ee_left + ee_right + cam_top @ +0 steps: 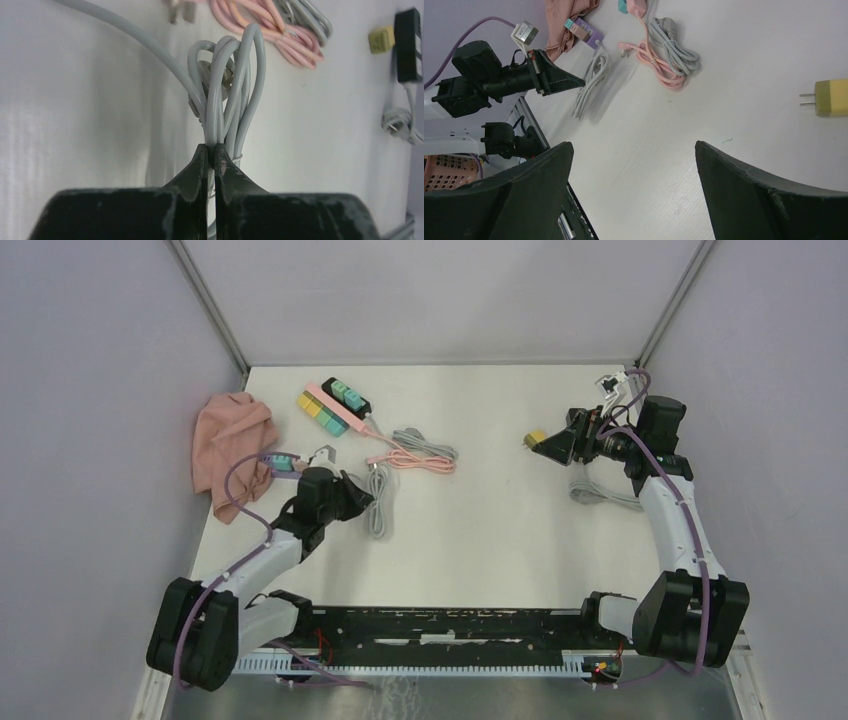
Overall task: Pull the plug off the socket
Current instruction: Move the socket to the center of the board.
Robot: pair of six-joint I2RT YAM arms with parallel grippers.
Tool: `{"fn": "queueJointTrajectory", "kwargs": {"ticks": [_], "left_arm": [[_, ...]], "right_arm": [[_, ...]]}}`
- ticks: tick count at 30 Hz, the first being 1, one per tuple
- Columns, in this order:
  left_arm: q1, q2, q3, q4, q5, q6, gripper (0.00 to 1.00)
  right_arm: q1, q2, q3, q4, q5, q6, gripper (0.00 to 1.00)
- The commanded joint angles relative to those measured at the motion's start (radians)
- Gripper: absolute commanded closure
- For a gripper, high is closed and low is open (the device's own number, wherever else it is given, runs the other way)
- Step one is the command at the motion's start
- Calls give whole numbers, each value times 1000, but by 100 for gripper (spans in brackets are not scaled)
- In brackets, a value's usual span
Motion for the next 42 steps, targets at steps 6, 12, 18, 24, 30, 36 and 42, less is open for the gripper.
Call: {"fn": "queueJointTrajectory", "kwargs": {"ticks": [6, 12, 18, 24, 30, 36, 42], "left_arm": [[-328, -95, -57, 216, -75, -215, 97], [-516, -15, -64, 348, -140, -288, 97], [-690, 153, 7, 483, -222, -319, 97], [-803, 384, 132, 618, -211, -330, 97], [-873, 588, 285, 686, -159, -339, 96], [-896, 711, 402, 717, -101, -345, 87], [-914, 723, 450, 718, -70, -299, 44]], "right_arm": [[-2, -4, 43, 16, -28, -22, 2], [-4, -1, 43, 13, -27, -26, 2], [-3, 2, 44, 5, -19, -38, 2], [-4, 8, 52, -16, -13, -57, 2], [-4, 10, 56, -29, -8, -71, 2], [-4, 10, 61, -40, -8, -79, 2], [-5, 11, 63, -46, -6, -85, 2]]}}
